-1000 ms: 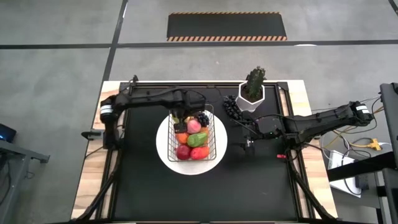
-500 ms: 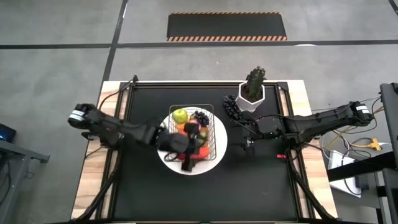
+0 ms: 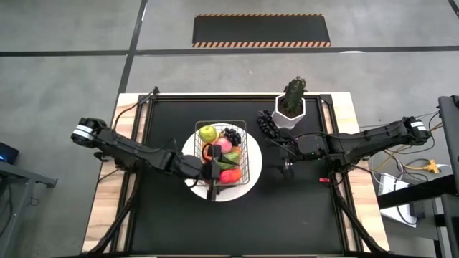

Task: Build produce basket
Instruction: Put the red grapes into the wire basket

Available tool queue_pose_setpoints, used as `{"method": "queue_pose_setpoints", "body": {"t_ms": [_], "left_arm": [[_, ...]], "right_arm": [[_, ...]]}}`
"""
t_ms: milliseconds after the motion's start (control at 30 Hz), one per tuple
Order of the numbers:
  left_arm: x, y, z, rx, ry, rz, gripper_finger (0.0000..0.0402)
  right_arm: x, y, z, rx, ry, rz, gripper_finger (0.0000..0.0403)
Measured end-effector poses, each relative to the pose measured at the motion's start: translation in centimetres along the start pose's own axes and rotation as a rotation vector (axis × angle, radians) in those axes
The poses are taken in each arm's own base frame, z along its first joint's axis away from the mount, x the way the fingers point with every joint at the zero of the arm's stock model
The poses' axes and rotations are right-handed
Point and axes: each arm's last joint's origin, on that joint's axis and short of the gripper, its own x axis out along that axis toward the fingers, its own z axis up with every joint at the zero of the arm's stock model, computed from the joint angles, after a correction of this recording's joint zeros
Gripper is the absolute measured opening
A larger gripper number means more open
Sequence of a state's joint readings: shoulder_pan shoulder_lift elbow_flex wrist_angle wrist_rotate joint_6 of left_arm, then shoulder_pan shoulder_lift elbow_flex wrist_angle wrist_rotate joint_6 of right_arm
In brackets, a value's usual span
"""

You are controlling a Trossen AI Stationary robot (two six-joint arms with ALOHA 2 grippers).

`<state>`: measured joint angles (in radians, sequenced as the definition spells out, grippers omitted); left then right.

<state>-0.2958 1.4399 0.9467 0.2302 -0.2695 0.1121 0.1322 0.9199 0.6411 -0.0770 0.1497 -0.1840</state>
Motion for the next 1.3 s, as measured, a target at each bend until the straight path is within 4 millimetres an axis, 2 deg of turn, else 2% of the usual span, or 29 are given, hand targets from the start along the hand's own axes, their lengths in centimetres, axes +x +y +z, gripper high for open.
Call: {"method": "queue_pose_setpoints", "body": {"t_ms": [367,567,800,933,1167,1300], "left_arm": [[-0.1,0.0,-0.5,-0.059,0.011,0.009,0.0338],[-0.1,0.0,-0.5,-0.047,0.014,0.018,0.0338],[-0.3,0.1,-0.3,-0.020,0.009,0.019,0.0338],[-0.3,0.1,-0.3,0.053,0.013,0.023,0.0338],[-1.2,0.7,0.4,0.163,0.003,0.111,0.0338],[-2.3,1.3,1.0,0.180,0.008,0.186,0.0338]], "right_arm": [[0.0,0.0,-0.1,0.014,0.002,0.000,0.0329],[0.0,0.0,-0.1,0.183,0.007,-0.028,0.0329],[-0.7,-0.8,-1.8,0.525,0.202,-0.369,0.0329],[-1.5,-1.3,-2.7,0.722,0.301,-0.486,0.0329],[-3.3,-2.4,-5.1,0.945,0.527,-0.713,0.0329],[-3.5,-2.7,-6.6,1.007,0.676,-0.823,0.0329]]}}
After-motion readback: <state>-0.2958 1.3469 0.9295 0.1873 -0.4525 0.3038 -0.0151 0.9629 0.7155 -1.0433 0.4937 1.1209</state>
